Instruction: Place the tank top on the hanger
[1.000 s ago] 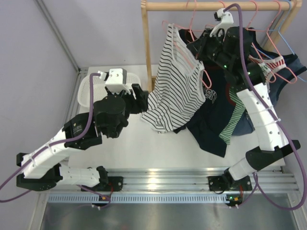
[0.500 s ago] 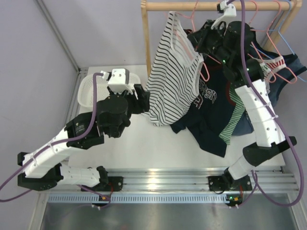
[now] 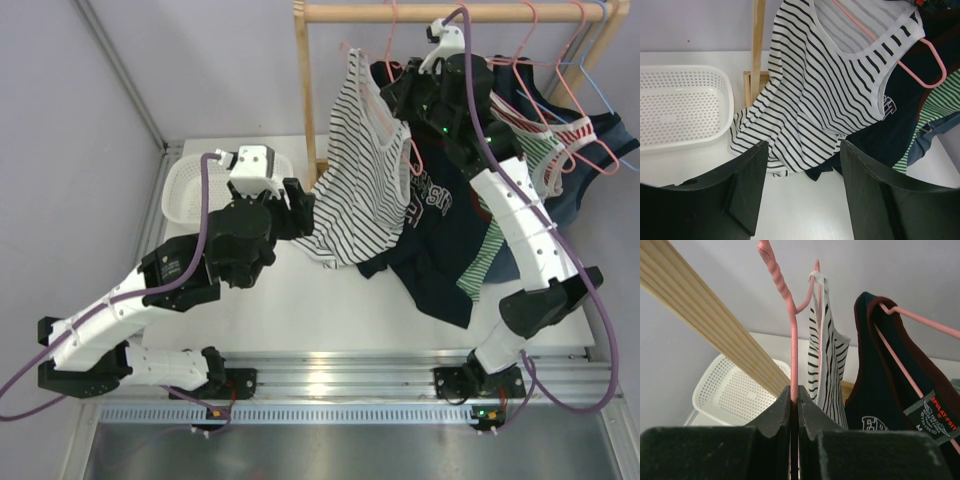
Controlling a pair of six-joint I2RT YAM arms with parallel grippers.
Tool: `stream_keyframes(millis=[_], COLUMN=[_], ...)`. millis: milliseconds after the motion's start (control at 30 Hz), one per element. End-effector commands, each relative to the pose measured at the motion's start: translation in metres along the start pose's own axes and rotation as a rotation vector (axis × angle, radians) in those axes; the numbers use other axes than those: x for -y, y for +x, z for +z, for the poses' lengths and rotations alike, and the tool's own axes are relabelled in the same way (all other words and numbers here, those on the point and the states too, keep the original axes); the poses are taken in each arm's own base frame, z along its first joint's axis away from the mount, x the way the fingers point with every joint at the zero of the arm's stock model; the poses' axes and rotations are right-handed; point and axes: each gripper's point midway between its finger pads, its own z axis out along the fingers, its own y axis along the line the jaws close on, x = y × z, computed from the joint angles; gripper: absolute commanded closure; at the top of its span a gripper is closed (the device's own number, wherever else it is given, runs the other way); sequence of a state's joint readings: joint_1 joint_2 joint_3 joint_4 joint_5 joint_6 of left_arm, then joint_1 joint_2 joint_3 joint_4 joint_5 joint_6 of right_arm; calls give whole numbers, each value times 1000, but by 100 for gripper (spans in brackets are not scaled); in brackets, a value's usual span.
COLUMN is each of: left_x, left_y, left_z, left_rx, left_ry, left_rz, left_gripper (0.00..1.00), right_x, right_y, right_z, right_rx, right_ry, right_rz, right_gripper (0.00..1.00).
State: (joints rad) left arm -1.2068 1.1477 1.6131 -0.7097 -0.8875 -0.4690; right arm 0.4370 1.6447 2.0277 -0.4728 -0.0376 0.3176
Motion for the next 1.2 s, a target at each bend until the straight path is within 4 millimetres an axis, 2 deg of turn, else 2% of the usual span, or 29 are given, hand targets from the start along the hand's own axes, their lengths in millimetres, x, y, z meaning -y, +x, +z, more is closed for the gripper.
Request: stream_keyframes(millis=[0, 167, 333, 367, 533, 567, 600, 667, 700, 767, 800, 833, 867, 900, 933, 1000, 1033, 1067, 1100, 1133, 1167], left_x=[-2, -2, -3, -3, -4, -4, -5, -6, -7, -8, -8, -8, -8, -8, -8, -7, -7, -6, -5, -5, -5], left_y=[-4, -2, -1, -1, -2, -3, -2, -4, -3, -2, -3, -1, 0, 2, 5, 8, 13, 14, 19, 21, 25], left_z=[-3, -3, -3, -3, -6, -7, -7, -8, -9, -9, -10, -10, -10, -10, -10, -10, -9, -9, -8, -8, -7], left_rx=[12, 10, 9, 9, 9, 11, 8, 7, 5, 2, 3, -3, -6, -10, -18, -26, -37, -44, -55, -61, -70], left_ry=[4, 6, 6, 6, 16, 17, 16, 17, 16, 16, 17, 17, 19, 24, 27, 31, 32, 39, 38, 38, 41], left_rz=[-10, -9, -11, -11, -23, -25, -23, -23, -21, -20, -21, -19, -19, -20, -14, -8, 2, 5, 12, 13, 16], left_gripper=[36, 36, 36, 36, 35, 35, 34, 34, 34, 34, 34, 33, 33, 33, 33, 33, 33, 33, 33, 33, 33], right_x=[-4, -3, -4, -4, -4, -6, 1, 0, 5, 5, 9, 6, 6, 7, 7, 9, 10, 12, 16, 15, 18], right_y=[-37, -33, -37, -38, -39, -42, -37, -42, -34, -40, -33, -39, -36, -28, -24, -7, 2, 8, 28, 30, 41], right_z=[-14, -18, -28, -30, -47, -56, -58, -75, -78, -101, -107, -127, -135, -140, -159, -170, -184, -190, -191, -207, -212], right_rx=[127, 124, 134, 135, 136, 144, 139, 156, 137, 161, 148, 171, 168, 146, 135, 82, 61, 50, 6, 23, 3], right_ry=[-11, -9, -8, -6, 2, -1, 28, 30, 49, 57, 70, 61, 61, 60, 58, 59, 64, 71, 73, 66, 73], right_rz=[3, 8, 14, 17, 51, 54, 62, 67, 73, 79, 80, 77, 72, 65, 59, 47, 44, 45, 50, 53, 58], right_gripper=[95, 86, 63, 55, 38, 36, 31, 25, 23, 21, 17, 15, 13, 11, 9, 2, 0, 0, 0, 0, 0])
